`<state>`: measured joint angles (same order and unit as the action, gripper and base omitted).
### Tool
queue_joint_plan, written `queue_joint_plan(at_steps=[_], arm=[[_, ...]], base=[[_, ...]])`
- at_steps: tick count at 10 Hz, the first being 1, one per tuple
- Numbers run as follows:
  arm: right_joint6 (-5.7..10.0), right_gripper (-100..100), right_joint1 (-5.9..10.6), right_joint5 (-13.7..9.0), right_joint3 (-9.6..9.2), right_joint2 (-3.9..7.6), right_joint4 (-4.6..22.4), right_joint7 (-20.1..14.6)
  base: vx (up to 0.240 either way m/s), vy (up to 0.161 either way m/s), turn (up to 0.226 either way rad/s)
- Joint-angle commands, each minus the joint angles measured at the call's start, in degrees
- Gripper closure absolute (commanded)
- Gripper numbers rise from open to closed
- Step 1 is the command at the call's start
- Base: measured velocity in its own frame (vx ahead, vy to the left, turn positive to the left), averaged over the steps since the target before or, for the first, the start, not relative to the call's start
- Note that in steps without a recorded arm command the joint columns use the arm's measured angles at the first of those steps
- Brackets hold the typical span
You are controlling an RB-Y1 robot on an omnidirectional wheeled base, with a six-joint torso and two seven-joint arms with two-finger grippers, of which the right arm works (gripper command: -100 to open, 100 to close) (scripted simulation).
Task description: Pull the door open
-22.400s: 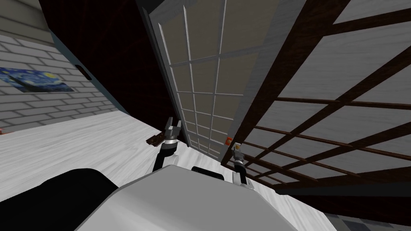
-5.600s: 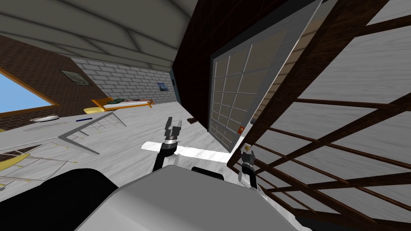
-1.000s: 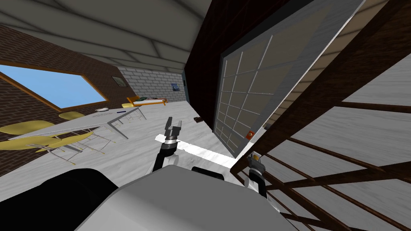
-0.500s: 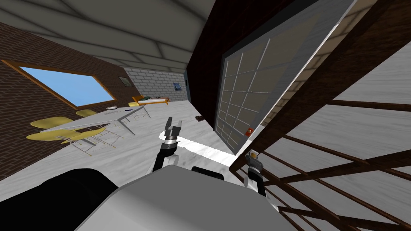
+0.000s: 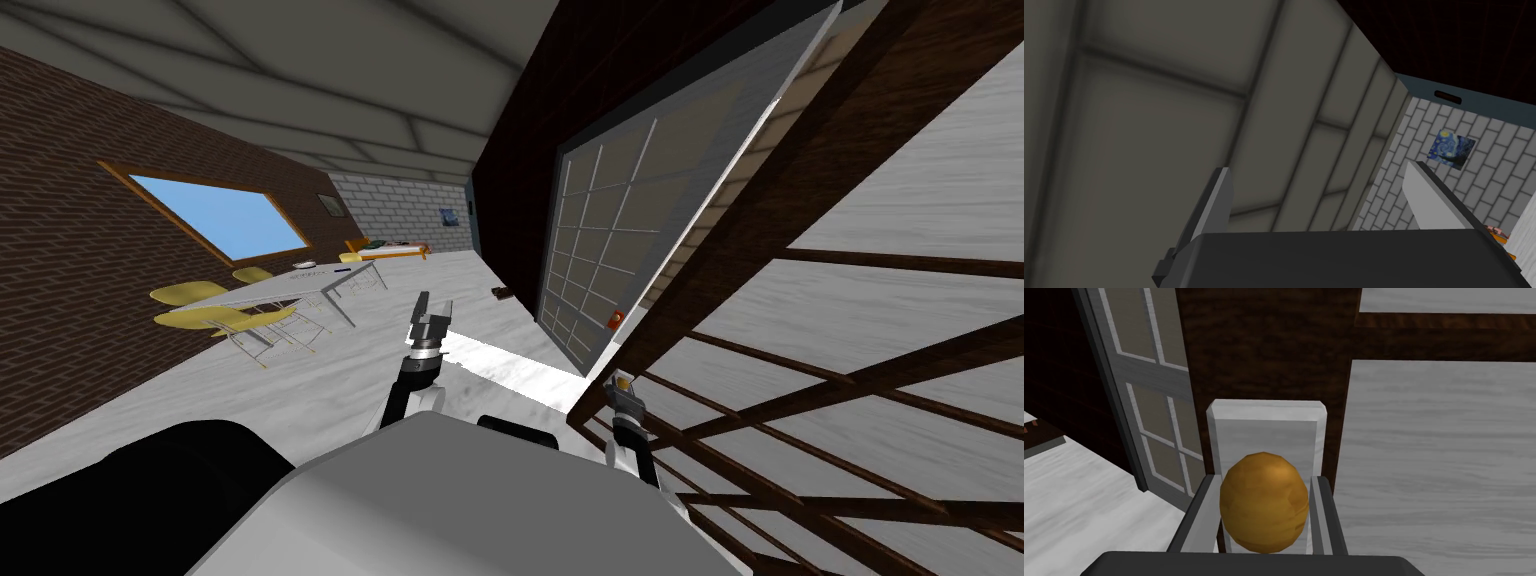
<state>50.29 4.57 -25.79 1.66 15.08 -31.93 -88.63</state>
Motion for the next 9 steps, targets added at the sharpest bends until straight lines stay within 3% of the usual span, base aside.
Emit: queue_joint_plan(at_steps=[1,9], arm=[[0.00,100,0.00,0.00,0.00,0.00,0.00,0.00],[0.88,100,-1.34,3.27,-5.22,2.18,-1.38,-5.04]], base=[[-0.103,0.006,0.020],[-0.205,-0.010,0.069]])
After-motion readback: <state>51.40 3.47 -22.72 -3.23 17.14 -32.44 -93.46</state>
